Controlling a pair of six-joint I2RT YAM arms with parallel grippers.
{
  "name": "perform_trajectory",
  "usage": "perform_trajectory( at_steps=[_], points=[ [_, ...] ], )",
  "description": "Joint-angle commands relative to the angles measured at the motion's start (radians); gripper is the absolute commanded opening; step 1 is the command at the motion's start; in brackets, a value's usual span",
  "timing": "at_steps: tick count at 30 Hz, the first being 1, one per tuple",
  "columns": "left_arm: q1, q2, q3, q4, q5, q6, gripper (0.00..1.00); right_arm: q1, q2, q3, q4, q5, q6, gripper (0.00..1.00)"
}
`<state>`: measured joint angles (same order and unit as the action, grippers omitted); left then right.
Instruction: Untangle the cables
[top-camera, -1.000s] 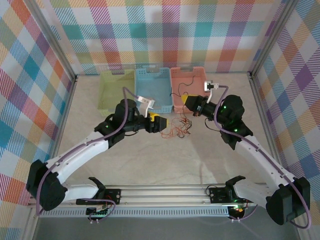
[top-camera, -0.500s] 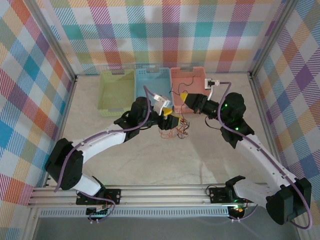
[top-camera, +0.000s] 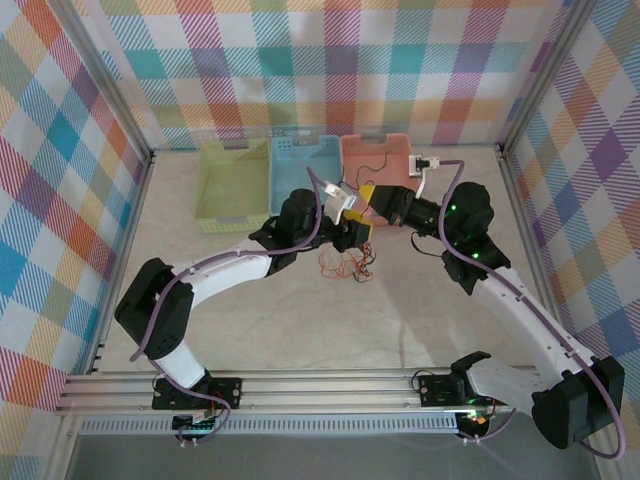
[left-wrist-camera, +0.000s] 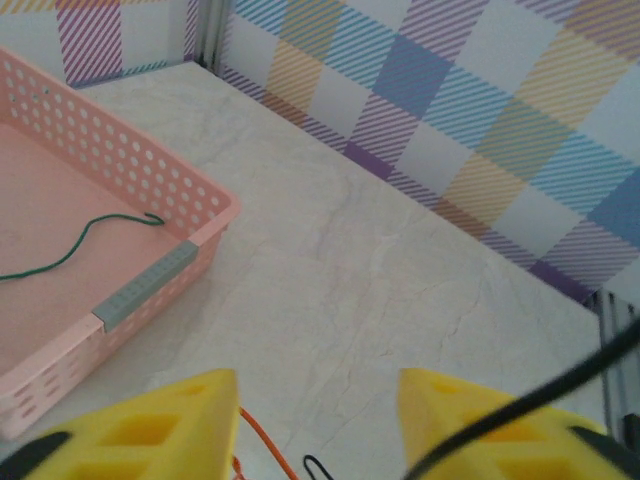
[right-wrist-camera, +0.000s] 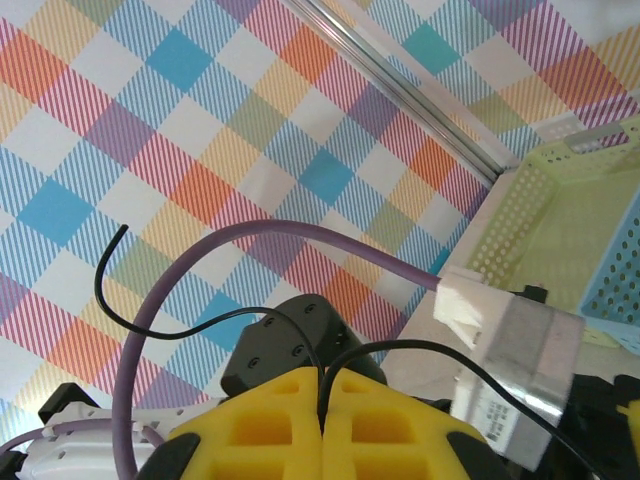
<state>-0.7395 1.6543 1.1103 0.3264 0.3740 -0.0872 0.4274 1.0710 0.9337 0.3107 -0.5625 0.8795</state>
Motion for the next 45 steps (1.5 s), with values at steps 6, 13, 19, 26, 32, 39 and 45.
perform_trajectory(
  at_steps=[6,13,19,26,32,39,45],
  points=[
    [-0.013,-0.014,-0.002,0.068,-0.011,-0.010,0.21,0.007,0.011,0.038,-0.001,-0.015,-0.002,0.00],
    [-0.013,-0.078,0.015,-0.057,-0.030,-0.032,0.00,0.008,0.018,0.035,-0.007,-0.009,-0.052,0.00],
    [-0.013,-0.184,0.001,-0.112,0.017,-0.077,0.00,0.008,0.011,0.085,-0.066,-0.052,-0.283,0.63],
    [-0.011,-0.345,-0.034,-0.209,0.090,-0.071,0.00,0.008,-0.151,-0.087,0.027,-0.016,-0.550,0.73],
    [-0.012,-0.456,-0.034,-0.311,0.077,-0.099,0.00,0.009,-0.213,-0.277,0.174,-0.063,-0.629,0.65],
    [-0.012,-0.513,-0.009,-0.425,0.152,-0.029,0.00,0.028,-0.127,-0.317,0.203,-0.195,-0.732,0.46],
    [-0.012,-0.528,0.004,-0.516,0.266,0.063,0.00,0.051,-0.059,-0.306,0.185,-0.324,-0.885,0.50]
  ],
)
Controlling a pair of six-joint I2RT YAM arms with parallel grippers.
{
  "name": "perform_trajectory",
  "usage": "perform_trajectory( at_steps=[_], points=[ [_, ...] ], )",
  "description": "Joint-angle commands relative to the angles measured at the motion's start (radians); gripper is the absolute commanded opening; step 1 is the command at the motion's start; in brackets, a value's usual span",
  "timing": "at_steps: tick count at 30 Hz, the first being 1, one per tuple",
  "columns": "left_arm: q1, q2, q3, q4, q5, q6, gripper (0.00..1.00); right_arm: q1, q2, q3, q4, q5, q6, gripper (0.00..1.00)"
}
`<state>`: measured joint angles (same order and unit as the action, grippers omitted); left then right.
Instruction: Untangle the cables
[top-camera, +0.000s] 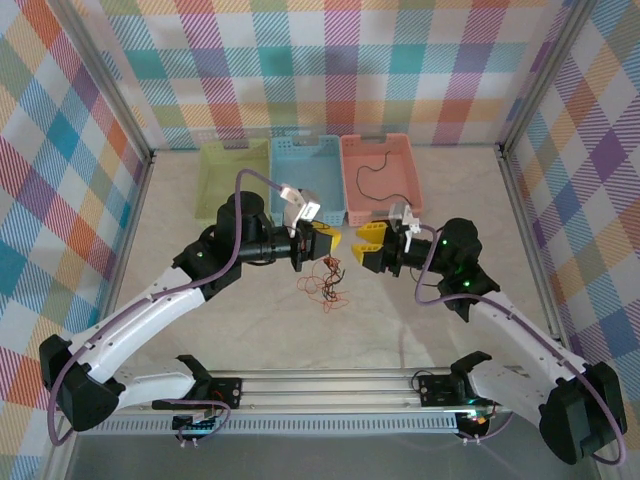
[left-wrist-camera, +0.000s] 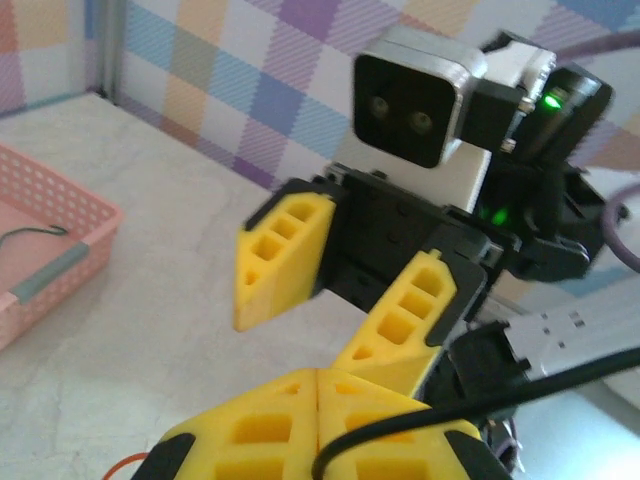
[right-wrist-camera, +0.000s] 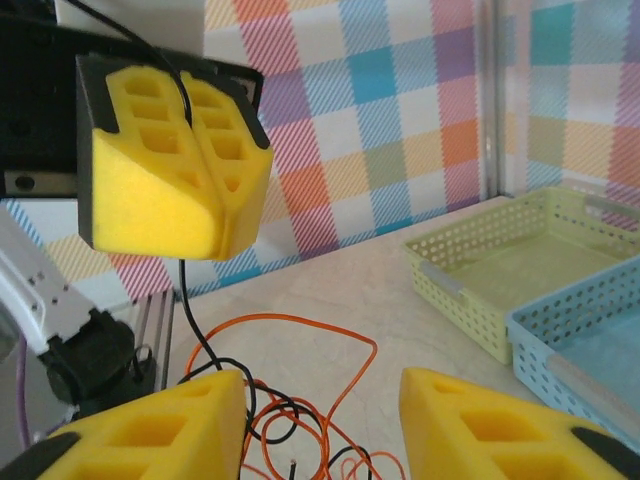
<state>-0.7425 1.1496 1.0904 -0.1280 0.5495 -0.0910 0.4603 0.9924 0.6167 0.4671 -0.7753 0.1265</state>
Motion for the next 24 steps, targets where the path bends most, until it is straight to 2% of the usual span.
perform_trajectory(
  at_steps=[1,5,11,13,19,22,24],
  points=[
    [-0.008,-0.020,0.031,-0.078,0.107,0.083,0.00,0.028,0.025,0.012,0.013,-0.132,-0.178,0.54],
    [-0.009,-0.006,0.046,-0.124,0.159,0.127,0.00,0.060,0.051,0.001,-0.049,-0.174,-0.440,0.63],
    [-0.008,-0.002,0.052,-0.196,0.190,0.183,0.00,0.073,0.092,0.028,-0.117,-0.185,-0.612,0.68],
    [-0.008,0.002,0.052,-0.200,0.188,0.186,0.00,0.076,0.112,0.051,-0.163,-0.227,-0.651,0.68],
    [-0.008,0.010,0.055,-0.206,0.193,0.188,0.00,0.101,0.156,0.077,-0.180,-0.221,-0.672,0.60],
    [-0.008,0.012,0.058,-0.206,0.192,0.188,0.00,0.115,0.169,0.087,-0.191,-0.216,-0.680,0.52],
    [-0.008,0.014,0.060,-0.207,0.196,0.186,0.00,0.122,0.175,0.088,-0.183,-0.210,-0.681,0.43]
  ],
)
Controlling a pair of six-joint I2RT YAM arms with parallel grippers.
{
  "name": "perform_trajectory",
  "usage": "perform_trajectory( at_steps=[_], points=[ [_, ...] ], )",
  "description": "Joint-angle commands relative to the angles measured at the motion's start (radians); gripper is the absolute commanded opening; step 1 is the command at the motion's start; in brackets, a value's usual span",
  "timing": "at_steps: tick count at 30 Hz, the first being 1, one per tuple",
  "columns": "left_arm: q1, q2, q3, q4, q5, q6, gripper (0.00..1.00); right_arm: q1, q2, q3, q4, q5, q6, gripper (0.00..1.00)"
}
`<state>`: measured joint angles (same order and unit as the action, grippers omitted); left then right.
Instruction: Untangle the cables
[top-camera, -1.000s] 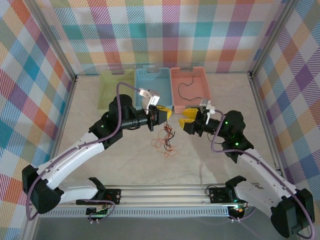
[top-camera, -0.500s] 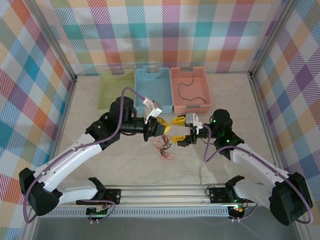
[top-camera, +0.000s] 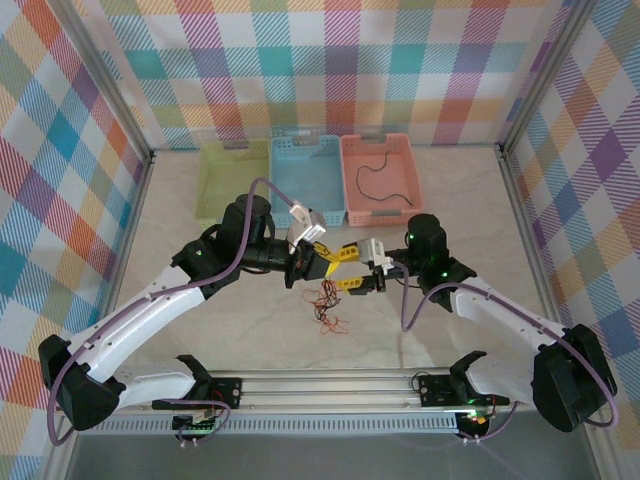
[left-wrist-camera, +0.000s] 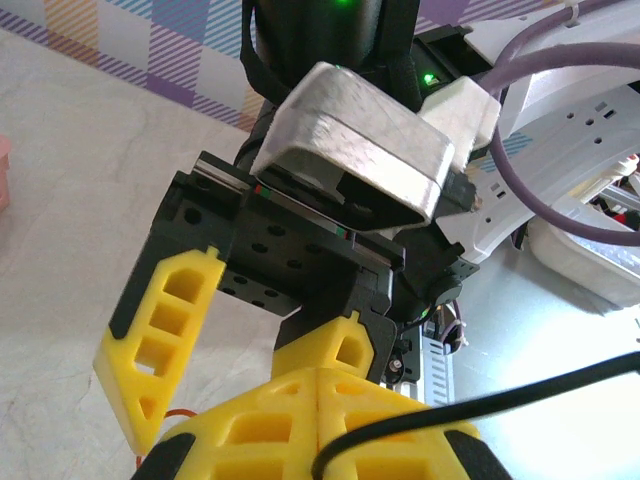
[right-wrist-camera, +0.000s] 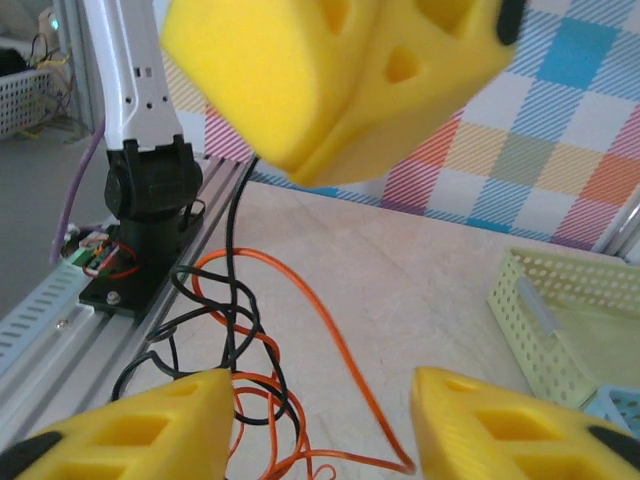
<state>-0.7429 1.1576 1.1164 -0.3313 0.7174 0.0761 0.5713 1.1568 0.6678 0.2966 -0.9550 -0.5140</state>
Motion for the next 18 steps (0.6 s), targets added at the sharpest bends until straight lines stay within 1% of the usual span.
perform_trajectory(
  at_steps=[1,5,9,10,14,16,18],
  points=[
    [-0.009,0.007,0.037,-0.005,0.028,0.019,0.00,0.013,0.013,0.036,-0.006,-0.022,-0.035,0.36],
    [-0.009,0.002,0.033,-0.006,0.008,0.019,0.00,0.016,0.021,0.044,0.004,0.067,0.009,0.00],
    [-0.008,-0.051,-0.009,0.045,-0.085,-0.019,0.00,0.008,0.044,-0.006,0.050,0.196,0.028,0.00],
    [-0.007,-0.064,-0.016,0.091,-0.118,-0.036,0.00,0.000,0.060,-0.019,0.072,0.214,0.046,0.00],
    [0.005,-0.108,-0.023,0.147,-0.308,-0.112,0.00,-0.045,0.147,-0.078,0.220,0.278,0.175,0.00],
    [0.018,-0.125,-0.018,0.172,-0.375,-0.154,0.00,-0.049,0.180,-0.106,0.274,0.326,0.206,0.00],
    [0.031,-0.147,-0.006,0.180,-0.467,-0.186,0.00,-0.055,0.213,-0.122,0.292,0.381,0.219,0.00]
  ],
)
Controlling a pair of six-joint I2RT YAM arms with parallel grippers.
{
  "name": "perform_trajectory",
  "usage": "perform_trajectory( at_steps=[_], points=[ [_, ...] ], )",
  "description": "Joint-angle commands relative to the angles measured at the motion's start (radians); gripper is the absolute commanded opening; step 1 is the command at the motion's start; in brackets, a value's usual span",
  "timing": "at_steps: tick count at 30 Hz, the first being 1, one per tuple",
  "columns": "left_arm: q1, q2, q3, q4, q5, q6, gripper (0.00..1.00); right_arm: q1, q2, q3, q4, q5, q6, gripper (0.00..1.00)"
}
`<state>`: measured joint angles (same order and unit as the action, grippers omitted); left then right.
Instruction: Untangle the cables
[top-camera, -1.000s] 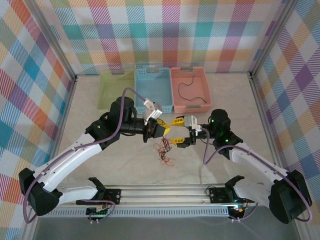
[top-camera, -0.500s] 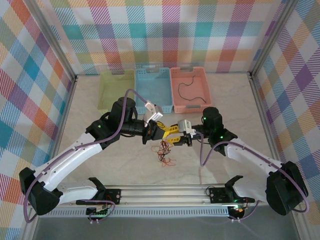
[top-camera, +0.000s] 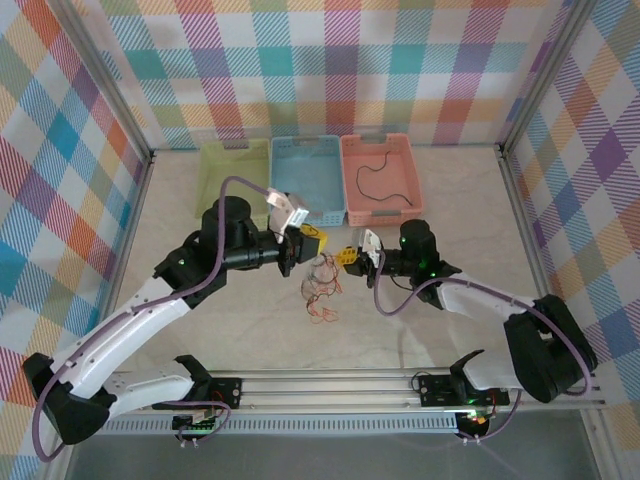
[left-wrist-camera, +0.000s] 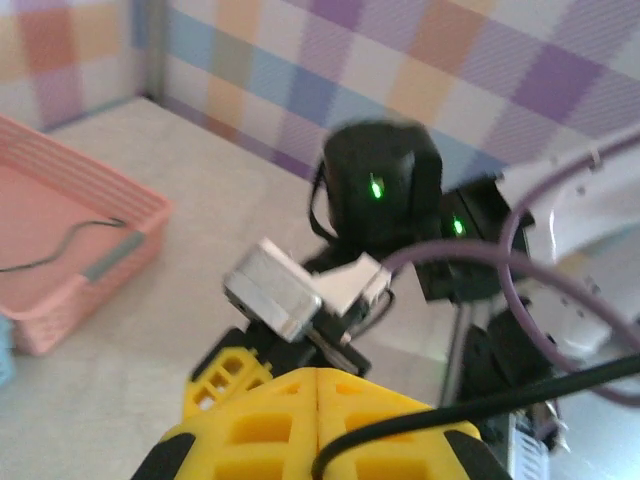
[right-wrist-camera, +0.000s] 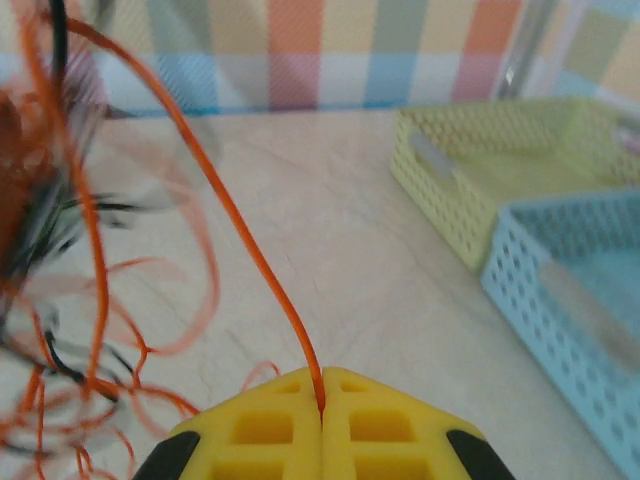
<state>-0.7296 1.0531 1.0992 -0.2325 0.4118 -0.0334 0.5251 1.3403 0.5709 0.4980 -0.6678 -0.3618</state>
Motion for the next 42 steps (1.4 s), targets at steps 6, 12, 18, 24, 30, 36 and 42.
perform_trajectory(
  at_steps=[6,12,18,24,30,36,42],
  points=[
    [0.054,-0.098,0.070,0.058,-0.308,-0.117,0.00,-0.076,0.094,-0.068,0.197,0.235,0.179,0.00],
    [0.070,-0.146,0.142,-0.014,-0.411,-0.105,0.00,-0.132,0.112,-0.082,0.172,0.336,0.253,0.00],
    [0.078,-0.166,0.237,-0.089,-0.454,-0.076,0.00,-0.132,0.113,-0.091,0.192,0.304,0.240,0.00],
    [0.078,-0.141,0.207,-0.118,-0.377,-0.086,0.00,-0.116,0.054,-0.088,0.241,0.027,0.228,0.00],
    [0.078,-0.086,0.115,-0.086,-0.283,-0.138,0.00,-0.002,-0.046,-0.029,0.020,-0.010,0.090,0.46],
    [0.078,-0.044,0.095,-0.082,-0.275,-0.176,0.00,0.022,-0.148,-0.066,0.050,0.057,0.126,0.59],
    [0.078,-0.024,0.099,-0.098,-0.266,-0.197,0.00,0.074,-0.198,-0.055,0.026,0.002,0.118,0.57]
  ],
)
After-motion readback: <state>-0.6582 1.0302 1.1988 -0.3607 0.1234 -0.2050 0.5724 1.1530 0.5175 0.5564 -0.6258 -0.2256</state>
